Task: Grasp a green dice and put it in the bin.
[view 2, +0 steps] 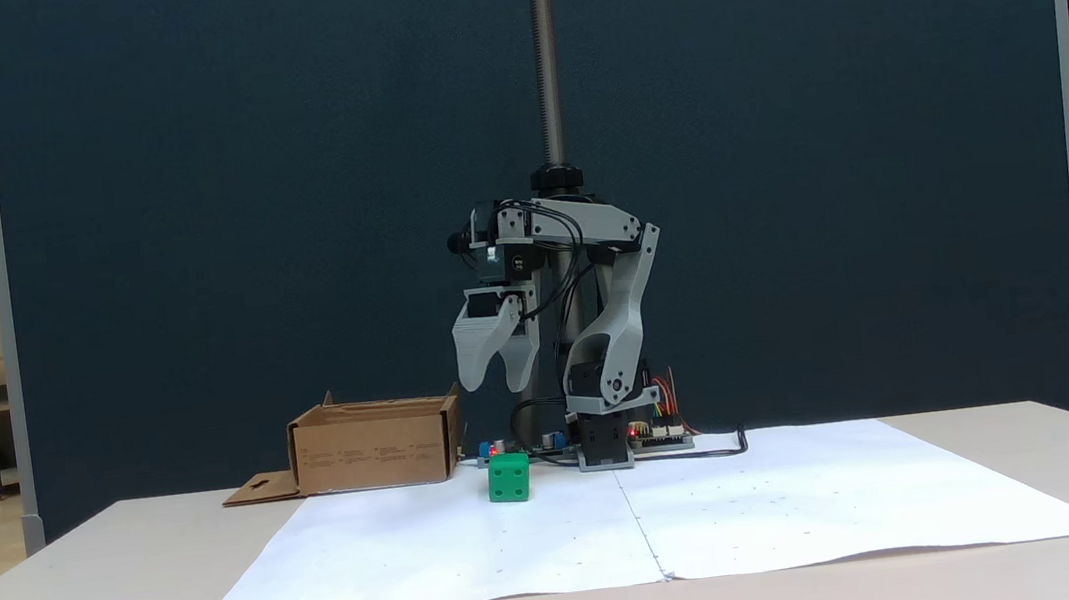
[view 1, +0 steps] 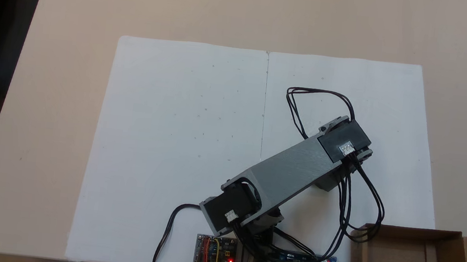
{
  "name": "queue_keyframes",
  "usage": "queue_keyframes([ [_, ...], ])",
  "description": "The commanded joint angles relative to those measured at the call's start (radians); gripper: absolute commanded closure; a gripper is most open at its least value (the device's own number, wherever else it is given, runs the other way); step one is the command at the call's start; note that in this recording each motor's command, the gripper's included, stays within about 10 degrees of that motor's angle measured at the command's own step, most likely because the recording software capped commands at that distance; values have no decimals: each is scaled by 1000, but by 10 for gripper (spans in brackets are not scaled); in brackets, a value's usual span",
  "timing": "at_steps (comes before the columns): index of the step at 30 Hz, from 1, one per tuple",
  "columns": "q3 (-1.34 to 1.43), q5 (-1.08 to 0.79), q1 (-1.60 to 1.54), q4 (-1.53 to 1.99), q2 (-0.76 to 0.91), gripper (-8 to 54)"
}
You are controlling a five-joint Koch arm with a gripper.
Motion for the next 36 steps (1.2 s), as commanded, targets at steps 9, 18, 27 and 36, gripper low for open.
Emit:
queue_keyframes([
  [9,-21,-314,-23,28,-28,4],
  [18,-17,-285,-109,-21,-114,-2],
  [27,46,-256,-169,-18,-121,-1],
  [36,61,-264,-160,-67,-163,-6],
])
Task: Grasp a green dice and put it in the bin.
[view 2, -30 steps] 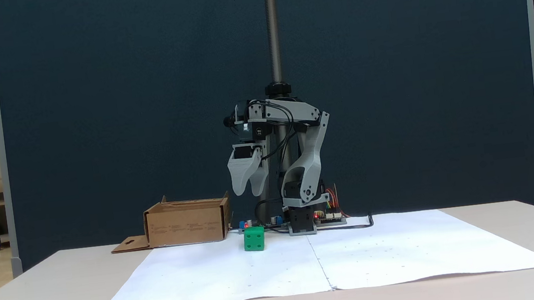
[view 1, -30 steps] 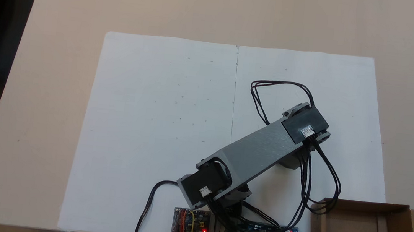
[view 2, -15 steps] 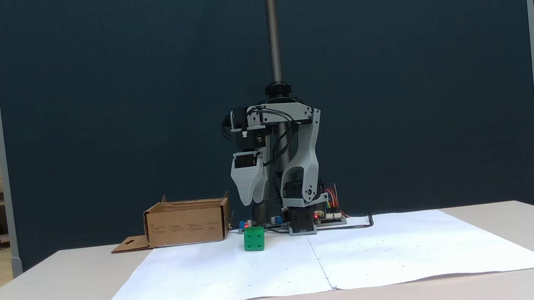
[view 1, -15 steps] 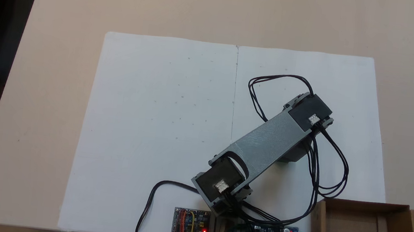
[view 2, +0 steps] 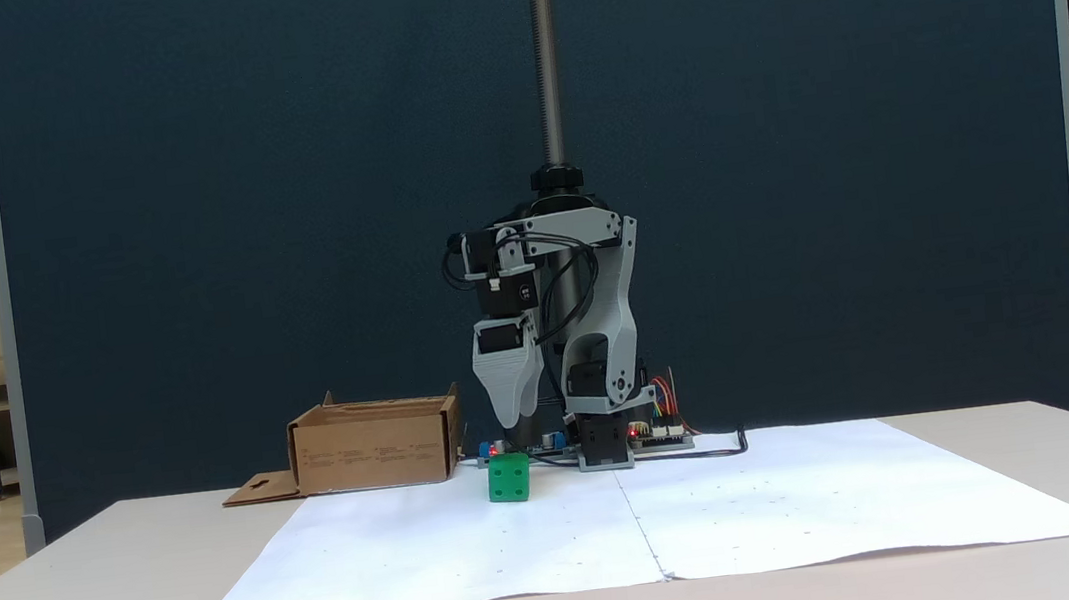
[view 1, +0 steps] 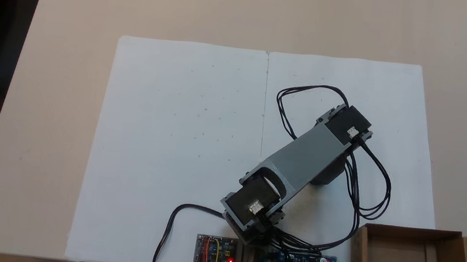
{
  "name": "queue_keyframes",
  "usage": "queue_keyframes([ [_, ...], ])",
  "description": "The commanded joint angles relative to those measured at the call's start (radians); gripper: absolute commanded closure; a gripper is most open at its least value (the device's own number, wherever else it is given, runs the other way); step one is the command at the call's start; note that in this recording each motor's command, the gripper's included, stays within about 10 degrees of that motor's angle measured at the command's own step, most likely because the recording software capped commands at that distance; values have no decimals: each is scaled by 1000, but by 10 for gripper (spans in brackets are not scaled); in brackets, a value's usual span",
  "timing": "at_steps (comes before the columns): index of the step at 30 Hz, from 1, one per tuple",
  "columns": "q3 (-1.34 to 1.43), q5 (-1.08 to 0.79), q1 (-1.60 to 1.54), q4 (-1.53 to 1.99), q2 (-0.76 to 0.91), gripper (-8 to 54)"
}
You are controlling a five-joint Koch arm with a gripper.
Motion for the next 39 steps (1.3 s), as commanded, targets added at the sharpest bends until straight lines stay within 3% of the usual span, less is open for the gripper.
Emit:
queue_keyframes([
  [1,-3,-49,2,-46,2,-6],
  [8,132,-89,8,-308,-20,-11],
  [19,155,-124,17,-313,-20,-11],
  [31,212,-350,80,-314,-17,-11],
  [39,221,-353,78,-402,-20,-11],
])
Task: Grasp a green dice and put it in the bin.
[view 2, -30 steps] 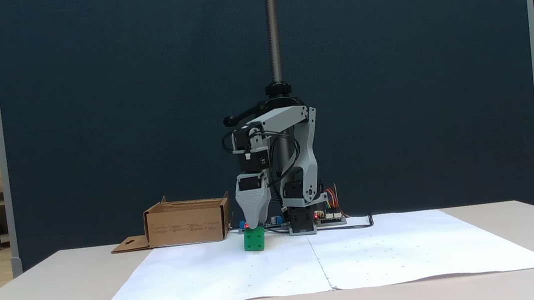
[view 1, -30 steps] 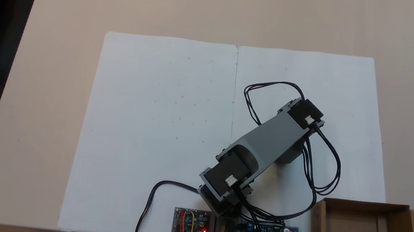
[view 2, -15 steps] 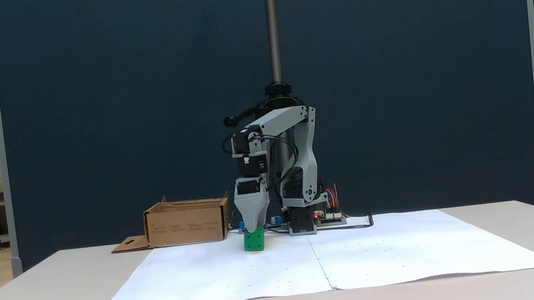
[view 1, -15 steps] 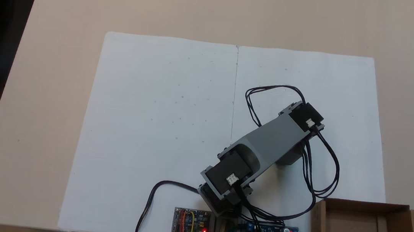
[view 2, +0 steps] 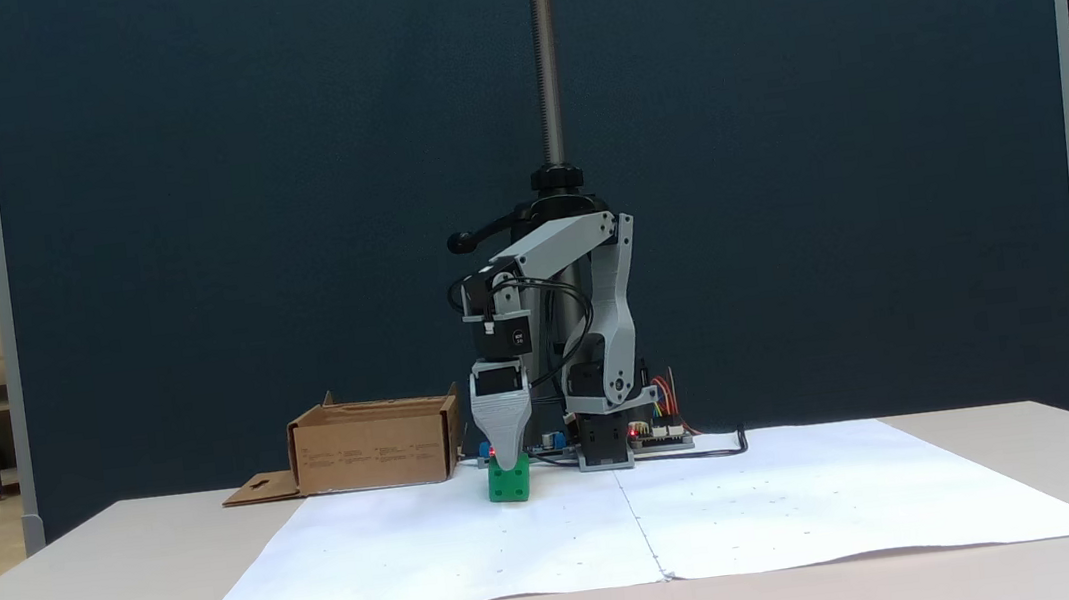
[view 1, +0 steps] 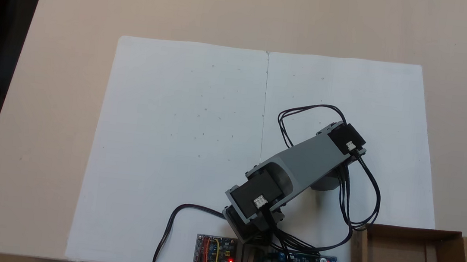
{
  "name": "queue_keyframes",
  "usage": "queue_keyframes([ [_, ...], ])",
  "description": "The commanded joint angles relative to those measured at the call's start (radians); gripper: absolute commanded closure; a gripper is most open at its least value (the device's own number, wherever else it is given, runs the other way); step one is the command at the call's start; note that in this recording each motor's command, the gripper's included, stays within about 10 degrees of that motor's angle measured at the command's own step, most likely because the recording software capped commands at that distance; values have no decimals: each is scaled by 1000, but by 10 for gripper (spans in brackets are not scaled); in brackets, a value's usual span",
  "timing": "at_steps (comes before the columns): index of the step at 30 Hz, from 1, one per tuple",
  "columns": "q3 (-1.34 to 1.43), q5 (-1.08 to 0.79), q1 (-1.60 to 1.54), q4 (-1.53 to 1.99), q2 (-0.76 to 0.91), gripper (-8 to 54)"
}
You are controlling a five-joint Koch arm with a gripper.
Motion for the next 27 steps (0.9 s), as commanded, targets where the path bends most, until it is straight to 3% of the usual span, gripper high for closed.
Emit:
queue_keyframes([
  [1,-9,-84,3,-35,17,-11],
  [27,61,-83,8,-189,-74,16],
])
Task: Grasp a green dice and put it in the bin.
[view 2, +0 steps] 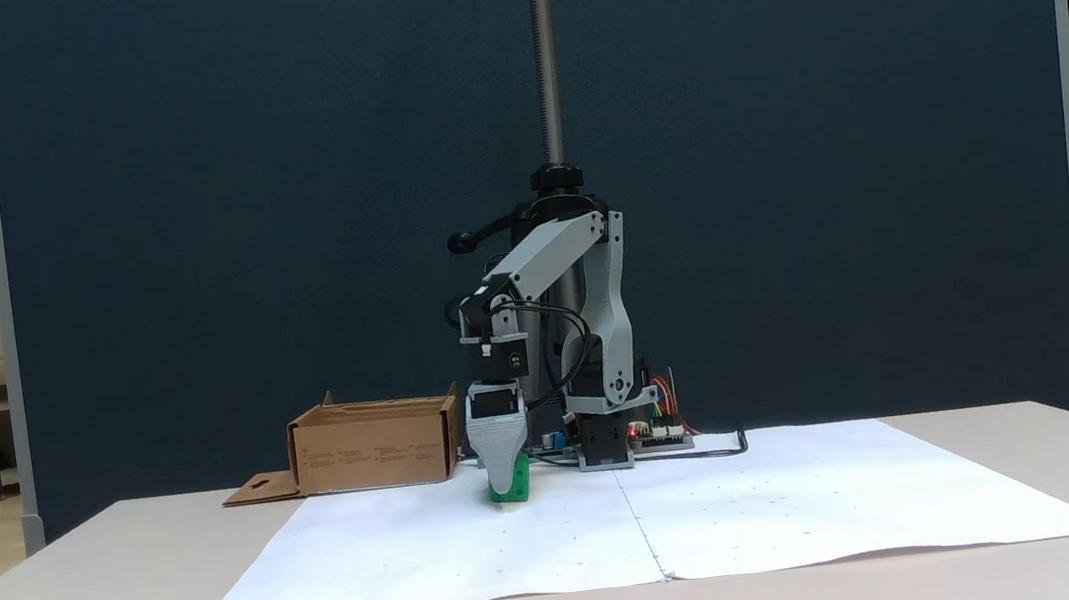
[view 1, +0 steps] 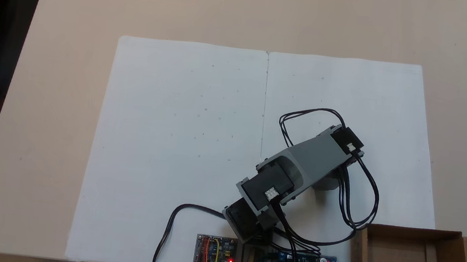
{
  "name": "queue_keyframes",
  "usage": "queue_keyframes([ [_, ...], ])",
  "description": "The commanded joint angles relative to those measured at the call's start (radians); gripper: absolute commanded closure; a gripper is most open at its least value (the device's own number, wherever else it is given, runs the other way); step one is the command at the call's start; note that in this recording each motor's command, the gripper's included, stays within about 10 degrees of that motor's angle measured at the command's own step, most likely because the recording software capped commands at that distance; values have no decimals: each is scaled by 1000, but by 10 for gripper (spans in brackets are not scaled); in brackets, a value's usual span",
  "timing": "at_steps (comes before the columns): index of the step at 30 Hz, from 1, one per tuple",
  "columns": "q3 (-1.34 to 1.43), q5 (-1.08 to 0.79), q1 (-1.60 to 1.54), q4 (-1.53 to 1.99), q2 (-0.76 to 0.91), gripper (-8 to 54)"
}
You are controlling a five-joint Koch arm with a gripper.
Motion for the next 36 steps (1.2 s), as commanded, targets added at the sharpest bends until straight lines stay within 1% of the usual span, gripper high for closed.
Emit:
queue_keyframes([
  [1,3,-81,8,-21,15,16],
  [9,32,-81,6,-58,20,57],
  [21,35,-81,12,-127,15,61],
  [25,38,-83,18,-129,15,115],
  [26,40,-83,18,-130,14,120],
  [34,91,-81,14,-186,15,123],
  [35,92,-81,12,-186,15,144],
  [36,92,-81,12,-190,17,181],
])
